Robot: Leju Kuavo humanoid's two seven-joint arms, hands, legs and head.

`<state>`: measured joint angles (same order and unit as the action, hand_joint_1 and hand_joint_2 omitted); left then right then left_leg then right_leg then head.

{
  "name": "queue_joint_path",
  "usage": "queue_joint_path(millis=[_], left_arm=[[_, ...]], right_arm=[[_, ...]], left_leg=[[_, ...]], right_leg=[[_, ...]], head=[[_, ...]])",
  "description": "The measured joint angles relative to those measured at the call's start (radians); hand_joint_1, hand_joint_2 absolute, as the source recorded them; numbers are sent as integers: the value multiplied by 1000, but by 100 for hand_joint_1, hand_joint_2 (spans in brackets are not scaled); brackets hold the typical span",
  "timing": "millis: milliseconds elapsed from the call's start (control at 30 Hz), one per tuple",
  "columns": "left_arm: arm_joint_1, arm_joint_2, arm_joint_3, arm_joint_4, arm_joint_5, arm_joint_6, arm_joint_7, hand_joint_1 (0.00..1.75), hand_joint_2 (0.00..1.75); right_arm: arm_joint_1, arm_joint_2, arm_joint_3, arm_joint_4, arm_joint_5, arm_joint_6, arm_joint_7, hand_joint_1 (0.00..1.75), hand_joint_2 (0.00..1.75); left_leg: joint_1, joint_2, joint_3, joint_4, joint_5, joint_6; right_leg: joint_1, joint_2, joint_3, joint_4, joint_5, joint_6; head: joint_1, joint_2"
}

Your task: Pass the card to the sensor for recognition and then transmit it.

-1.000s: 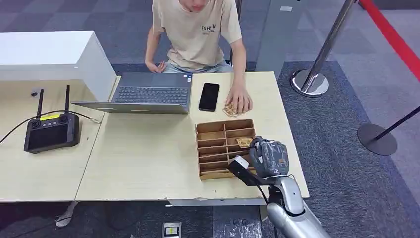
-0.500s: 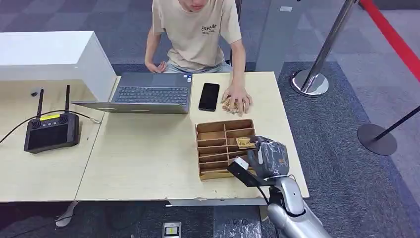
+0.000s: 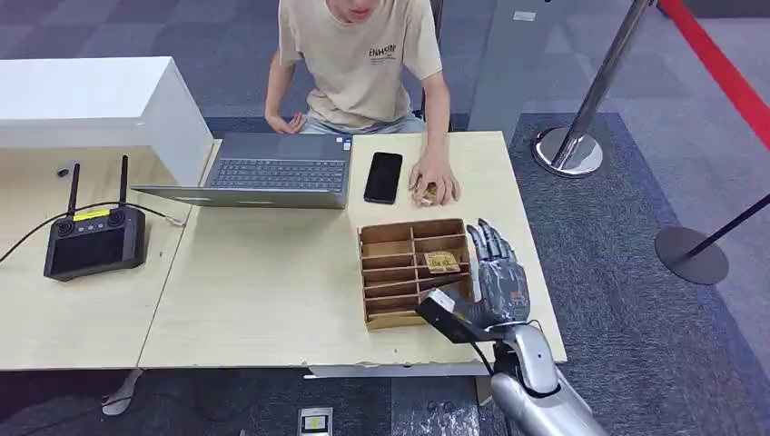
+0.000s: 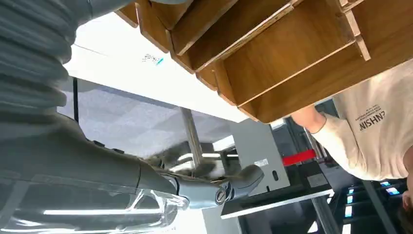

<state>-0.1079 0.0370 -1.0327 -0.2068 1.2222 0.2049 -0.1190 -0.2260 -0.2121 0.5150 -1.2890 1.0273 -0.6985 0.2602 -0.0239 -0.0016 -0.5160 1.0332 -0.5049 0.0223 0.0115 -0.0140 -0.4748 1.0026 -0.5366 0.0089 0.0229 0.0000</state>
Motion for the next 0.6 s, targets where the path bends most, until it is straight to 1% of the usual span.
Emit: queue_joint_path(millis=[400, 433, 467, 500, 533, 567, 600], left_arm=[[0, 0, 0, 0, -5, 0, -1, 0, 175], [0, 0, 0, 0, -5, 0, -1, 0, 175], [0, 0, 0, 0, -5, 2, -1, 0, 175], [0, 0, 0, 0, -5, 2, 2, 0, 175], [0, 0, 0, 0, -5, 2, 2, 0, 175], [0, 0, 0, 0, -4, 2, 4, 0, 175], [0, 0, 0, 0, -4, 2, 5, 0, 175]], right_arm=[[0, 0, 0, -3, 24, 0, -3, 0, 175], [0, 0, 0, -3, 24, 0, -5, 5, 175], [1, 1, -1, -3, 24, 0, -9, 7, 175], [1, 1, -2, -3, 24, 0, -11, 21, 175], [1, 1, -2, -3, 24, 0, -12, 72, 175], [1, 2, -3, -3, 24, 0, -13, 89, 175], [2, 2, -3, -4, 24, 0, -14, 140, 175]], left_leg=[[0, 0, 0, 0, 0, 0], [0, 0, 0, 0, 0, 0], [0, 0, 0, 0, 0, 0], [0, 0, 0, 0, 0, 0], [0, 0, 0, 0, 0, 0], [0, 0, 0, 0, 0, 0], [0, 0, 0, 0, 0, 0]], right_leg=[[0, 0, 0, 0, 0, 0], [0, 0, 0, 0, 0, 0], [0, 0, 0, 0, 0, 0], [0, 0, 0, 0, 0, 0], [0, 0, 0, 0, 0, 0], [0, 0, 0, 0, 0, 0], [0, 0, 0, 0, 0, 0]], head=[[0, 0], [0, 0], [0, 0], [0, 0], [0, 0], [0, 0], [0, 0]])
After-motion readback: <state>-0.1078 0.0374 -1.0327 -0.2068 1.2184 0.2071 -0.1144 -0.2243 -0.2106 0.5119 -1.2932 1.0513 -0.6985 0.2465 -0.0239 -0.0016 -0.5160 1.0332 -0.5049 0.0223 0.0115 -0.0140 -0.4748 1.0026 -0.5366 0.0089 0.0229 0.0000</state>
